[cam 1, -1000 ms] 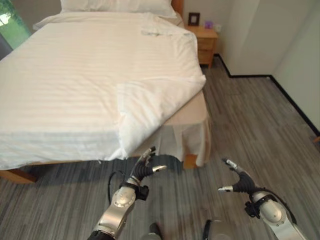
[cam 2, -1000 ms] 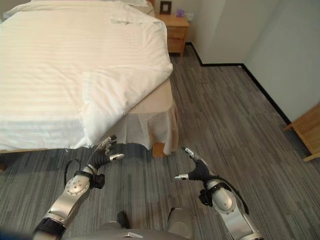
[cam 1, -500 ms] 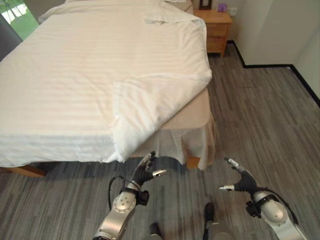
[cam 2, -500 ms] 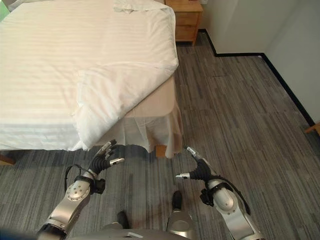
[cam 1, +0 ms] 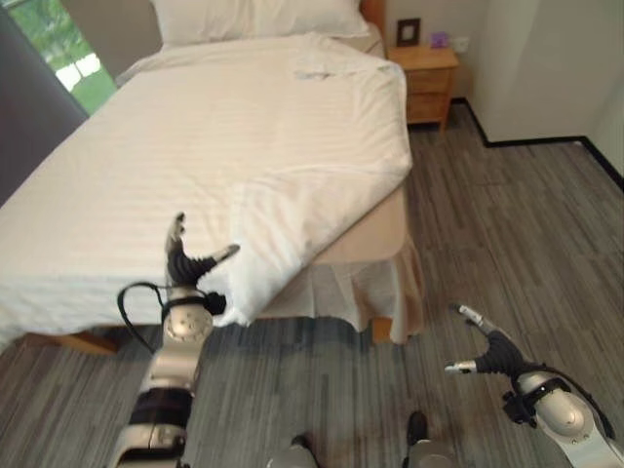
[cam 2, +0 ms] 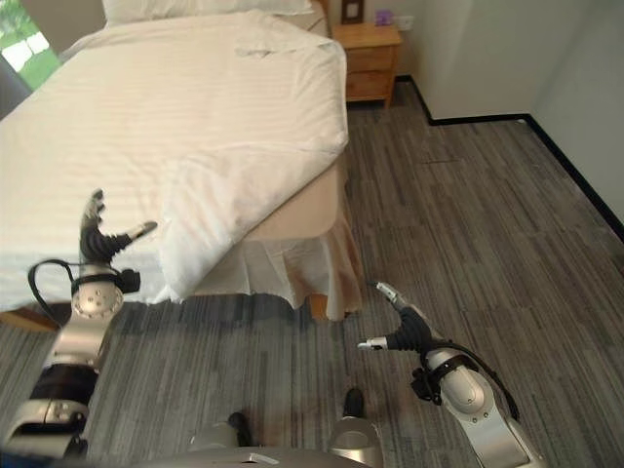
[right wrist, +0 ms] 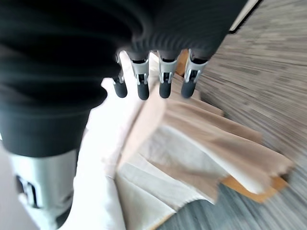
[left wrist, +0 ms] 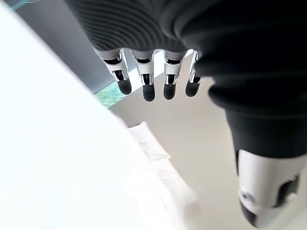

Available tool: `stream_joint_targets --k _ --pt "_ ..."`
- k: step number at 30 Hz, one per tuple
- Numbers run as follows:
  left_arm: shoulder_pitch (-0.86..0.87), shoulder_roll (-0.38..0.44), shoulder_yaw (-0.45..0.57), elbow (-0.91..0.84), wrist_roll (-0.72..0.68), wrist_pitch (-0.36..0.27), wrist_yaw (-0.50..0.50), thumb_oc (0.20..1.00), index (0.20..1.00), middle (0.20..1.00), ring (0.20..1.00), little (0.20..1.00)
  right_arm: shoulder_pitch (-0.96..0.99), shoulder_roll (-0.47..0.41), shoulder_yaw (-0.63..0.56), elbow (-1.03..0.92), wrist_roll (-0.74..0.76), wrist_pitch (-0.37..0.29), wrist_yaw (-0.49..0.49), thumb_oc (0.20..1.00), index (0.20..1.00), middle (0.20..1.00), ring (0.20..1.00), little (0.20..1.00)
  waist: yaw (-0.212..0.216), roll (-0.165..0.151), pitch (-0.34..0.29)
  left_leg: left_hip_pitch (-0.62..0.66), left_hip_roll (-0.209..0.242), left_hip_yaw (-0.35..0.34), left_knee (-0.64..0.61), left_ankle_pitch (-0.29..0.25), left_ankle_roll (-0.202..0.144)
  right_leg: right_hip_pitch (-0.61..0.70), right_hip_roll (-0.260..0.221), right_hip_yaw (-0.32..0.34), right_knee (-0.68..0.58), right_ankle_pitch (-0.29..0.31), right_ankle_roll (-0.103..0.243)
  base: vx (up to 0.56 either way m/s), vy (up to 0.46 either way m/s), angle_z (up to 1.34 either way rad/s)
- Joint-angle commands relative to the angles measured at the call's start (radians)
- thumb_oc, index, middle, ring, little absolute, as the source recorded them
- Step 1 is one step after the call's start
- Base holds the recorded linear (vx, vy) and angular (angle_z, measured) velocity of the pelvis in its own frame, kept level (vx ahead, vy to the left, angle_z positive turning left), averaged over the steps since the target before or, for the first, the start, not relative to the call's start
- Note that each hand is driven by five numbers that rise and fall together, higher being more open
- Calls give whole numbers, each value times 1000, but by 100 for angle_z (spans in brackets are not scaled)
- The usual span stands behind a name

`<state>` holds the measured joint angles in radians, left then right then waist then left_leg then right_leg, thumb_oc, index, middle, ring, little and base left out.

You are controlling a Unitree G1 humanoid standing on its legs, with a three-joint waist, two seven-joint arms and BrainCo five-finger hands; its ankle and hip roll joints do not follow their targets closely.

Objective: Making the bed.

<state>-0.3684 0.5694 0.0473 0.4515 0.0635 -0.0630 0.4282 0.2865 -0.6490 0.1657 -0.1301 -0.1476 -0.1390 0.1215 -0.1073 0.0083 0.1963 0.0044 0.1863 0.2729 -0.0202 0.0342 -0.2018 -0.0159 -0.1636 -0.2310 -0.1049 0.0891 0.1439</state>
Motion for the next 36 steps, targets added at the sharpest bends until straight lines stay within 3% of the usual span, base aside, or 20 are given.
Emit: stream_joint_targets --k 1,3,10,16,17,24,31,32,33,36 --pt "-36 72 48 43 50 10 49 1000 1000 1000 1000 1000 19 -35 -12 -69 19 -64 19 1000 1000 1000 1000 1000 -19 26 -24 -18 47 6 -67 117 19 94 -28 -30 18 -41 48 185 158 -72" --pt "-124 133 15 134 67 24 41 1000 1000 1000 1000 1000 36 -39 -19 -79 17 -62 24 1000 1000 1000 1000 1000 -47 31 -31 0 44 40 -67 105 12 87 -36 -20 18 -33 56 142 159 -26" --pt "-398 300 -183 394 230 82 24 1000 1000 1000 1000 1000 109 -41 -35 -97 47 -89 56 1000 1000 1000 1000 1000 -88 -8 -25 7 3 119 -67 64 29 13 -89 46 18 21 99 73 143 -23" --pt "-531 333 -274 552 254 108 26 1000 1000 1000 1000 1000 125 -42 -30 -88 56 -96 50 1000 1000 1000 1000 1000 -109 -29 -13 -32 -10 150 -67 56 39 -58 -105 68 18 60 117 10 101 -12" --pt "-595 350 -313 591 259 116 30 1000 1000 1000 1000 1000 117 -49 -15 -84 66 -99 50 1000 1000 1000 1000 1000 -113 -36 -5 -42 -10 150 -67 32 32 -81 -105 81 18 57 118 48 94 -23" --pt "-727 403 -444 797 346 162 15 1000 1000 1000 1000 1000 48 -47 42 -34 99 -105 32 1000 1000 1000 1000 1000 -125 -68 30 -131 -1 172 -67 46 31 -200 -97 89 18 108 118 -7 73 -18" --pt "-767 453 -461 914 310 176 -16 1000 1000 1000 1000 1000 9 -32 46 3 157 -107 10 1000 1000 1000 1000 1000 -139 -80 40 -254 16 171 -67 77 18 -325 -95 79 18 149 118 -5 34 -9" --pt "-754 449 -447 941 278 164 -30 407 407 407 407 407 -5 -15 51 19 166 -104 2 1000 1000 1000 1000 1000 -136 -78 42 -290 17 168 -67 85 16 -352 -100 80 18 152 118 25 49 -2" --pt "-747 446 -426 944 226 143 -32 200 200 200 200 200 -17 -1 60 37 173 -101 -2 1000 1000 1000 1000 1000 -133 -74 36 -315 11 159 -67 87 16 -371 -104 76 18 152 118 25 50 -6" --pt "-745 447 -425 944 225 142 -32 200 200 200 200 200 -18 -2 61 38 173 -102 -2 1000 1000 1000 1000 1000 -135 -73 33 -319 11 158 -67 88 17 -375 -105 76 18 152 118 9 4 -2"
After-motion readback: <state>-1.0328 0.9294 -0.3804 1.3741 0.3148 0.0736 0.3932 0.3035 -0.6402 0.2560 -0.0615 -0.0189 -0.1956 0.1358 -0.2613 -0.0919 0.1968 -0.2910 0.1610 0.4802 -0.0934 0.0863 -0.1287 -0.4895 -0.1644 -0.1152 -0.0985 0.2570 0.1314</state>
